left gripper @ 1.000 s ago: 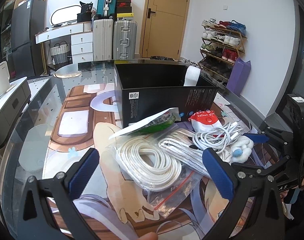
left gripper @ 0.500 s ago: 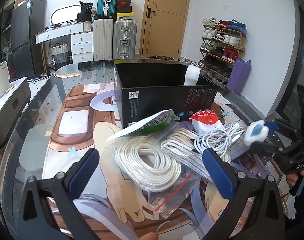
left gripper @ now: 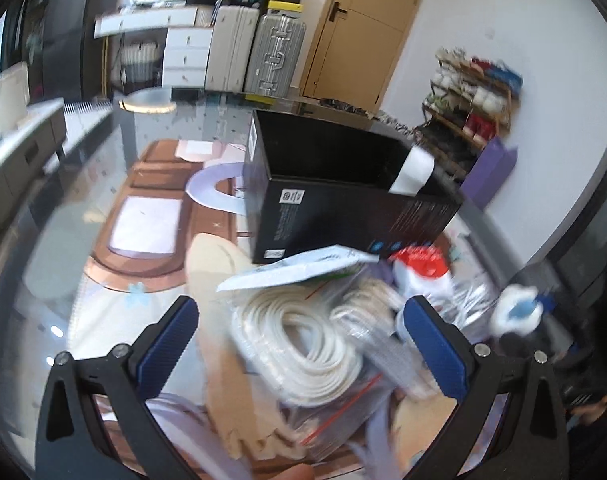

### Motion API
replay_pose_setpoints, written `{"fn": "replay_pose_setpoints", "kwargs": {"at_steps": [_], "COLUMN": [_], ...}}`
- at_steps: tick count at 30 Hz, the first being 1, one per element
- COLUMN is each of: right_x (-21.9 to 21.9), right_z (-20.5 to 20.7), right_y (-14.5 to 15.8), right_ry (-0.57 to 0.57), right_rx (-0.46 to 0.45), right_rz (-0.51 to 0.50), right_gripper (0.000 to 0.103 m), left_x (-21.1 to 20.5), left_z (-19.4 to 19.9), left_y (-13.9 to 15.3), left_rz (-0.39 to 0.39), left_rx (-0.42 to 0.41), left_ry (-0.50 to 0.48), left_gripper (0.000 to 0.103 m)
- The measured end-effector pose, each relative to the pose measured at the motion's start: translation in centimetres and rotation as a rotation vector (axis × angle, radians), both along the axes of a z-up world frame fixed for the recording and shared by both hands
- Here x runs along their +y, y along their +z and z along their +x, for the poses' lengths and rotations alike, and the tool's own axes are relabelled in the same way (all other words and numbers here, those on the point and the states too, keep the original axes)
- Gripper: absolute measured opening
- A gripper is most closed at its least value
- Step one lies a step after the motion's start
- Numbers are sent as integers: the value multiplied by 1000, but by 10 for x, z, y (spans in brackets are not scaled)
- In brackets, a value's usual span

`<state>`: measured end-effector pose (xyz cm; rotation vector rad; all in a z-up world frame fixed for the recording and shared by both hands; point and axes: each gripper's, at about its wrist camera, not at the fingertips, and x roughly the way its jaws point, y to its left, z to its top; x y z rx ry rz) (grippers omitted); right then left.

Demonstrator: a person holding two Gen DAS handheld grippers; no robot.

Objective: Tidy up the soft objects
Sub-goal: 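Lift the plush toy with right tool while left tool grasps the second green packet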

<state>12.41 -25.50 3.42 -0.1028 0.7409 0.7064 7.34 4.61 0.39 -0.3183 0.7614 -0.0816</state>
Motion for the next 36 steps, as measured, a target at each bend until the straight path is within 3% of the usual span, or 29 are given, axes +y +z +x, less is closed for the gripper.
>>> {"fn": "replay_pose_setpoints", "kwargs": {"at_steps": [2, 8, 17, 19, 24, 34, 36], "right_x": [-1, -1, 0, 0, 1, 1, 2], "right_z": [1, 3, 2, 2, 1, -2, -2], "right_y": [0, -2, -3, -2, -1, 3, 4], "right_ry": [-2, -4, -1, 0, 4, 1, 2], "right_rx": [4, 8, 7, 7, 5, -7, -11], "right_rz": [3, 3, 2, 1, 2, 7, 11], "right_gripper": [87, 87, 87, 87, 87, 87, 87], "left_x": [4, 5, 0, -1, 1, 5, 7], "left_z": [5, 21, 31, 32, 31, 16, 11], "left_y": [-1, -3, -6, -6, -5, -2, 0], "left_rz": [-49, -73, -31, -20, -17, -29, -24], "left_rx": [12, 40, 55, 57, 39, 3, -12], "left_ry": [11, 50, 79, 71, 65, 71, 73], "left_gripper": [103, 103, 100, 91, 81, 74, 68]}}
